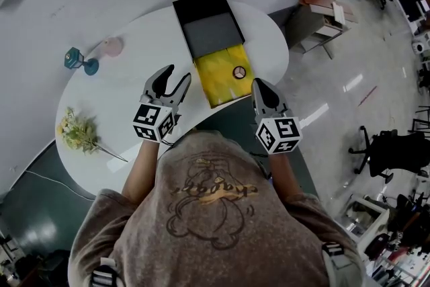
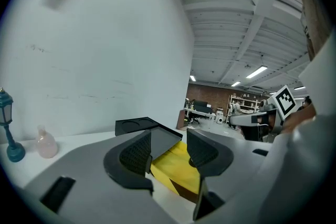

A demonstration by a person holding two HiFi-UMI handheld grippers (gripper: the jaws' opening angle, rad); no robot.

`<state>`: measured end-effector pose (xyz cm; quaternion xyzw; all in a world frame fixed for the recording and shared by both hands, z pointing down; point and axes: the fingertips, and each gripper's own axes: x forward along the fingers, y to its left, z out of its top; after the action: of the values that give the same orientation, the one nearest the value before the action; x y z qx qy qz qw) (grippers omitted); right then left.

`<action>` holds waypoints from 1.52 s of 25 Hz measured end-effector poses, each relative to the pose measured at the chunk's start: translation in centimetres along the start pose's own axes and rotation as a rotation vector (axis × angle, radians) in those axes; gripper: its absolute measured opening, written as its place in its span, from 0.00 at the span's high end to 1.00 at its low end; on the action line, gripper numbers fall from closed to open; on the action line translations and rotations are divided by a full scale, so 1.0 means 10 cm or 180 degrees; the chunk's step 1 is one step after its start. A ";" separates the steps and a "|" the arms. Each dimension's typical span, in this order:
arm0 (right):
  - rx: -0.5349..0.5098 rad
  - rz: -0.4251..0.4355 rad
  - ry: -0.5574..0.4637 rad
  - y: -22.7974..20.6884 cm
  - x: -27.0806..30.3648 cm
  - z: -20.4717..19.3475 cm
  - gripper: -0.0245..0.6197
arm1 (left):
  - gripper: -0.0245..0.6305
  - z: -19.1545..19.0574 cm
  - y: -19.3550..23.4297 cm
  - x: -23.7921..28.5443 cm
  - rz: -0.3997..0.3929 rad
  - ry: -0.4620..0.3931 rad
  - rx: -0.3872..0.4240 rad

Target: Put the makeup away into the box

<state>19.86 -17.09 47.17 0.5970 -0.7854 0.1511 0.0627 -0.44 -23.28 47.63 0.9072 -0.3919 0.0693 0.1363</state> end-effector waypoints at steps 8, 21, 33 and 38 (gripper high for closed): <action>0.0024 -0.0017 -0.0017 -0.02 0.00 -0.04 0.96 | 0.69 -0.08 0.03 0.03 0.0031 0.0028 0.0003; 0.0015 -0.0048 0.0023 -0.09 0.00 -0.13 0.96 | 0.88 -0.10 0.03 0.04 0.0055 0.0021 0.0024; -0.0118 -0.0049 0.0080 -0.09 0.06 -0.22 0.96 | 0.92 -0.15 0.05 0.05 0.0062 0.0068 -0.0027; -0.0131 -0.0050 0.0087 -0.10 0.09 -0.25 0.96 | 0.93 -0.17 0.05 0.08 0.0062 0.0090 -0.0033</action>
<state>20.36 -17.34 49.89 0.5997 -0.7826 0.1426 0.0869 -0.29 -23.66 49.50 0.9016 -0.3990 0.0814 0.1459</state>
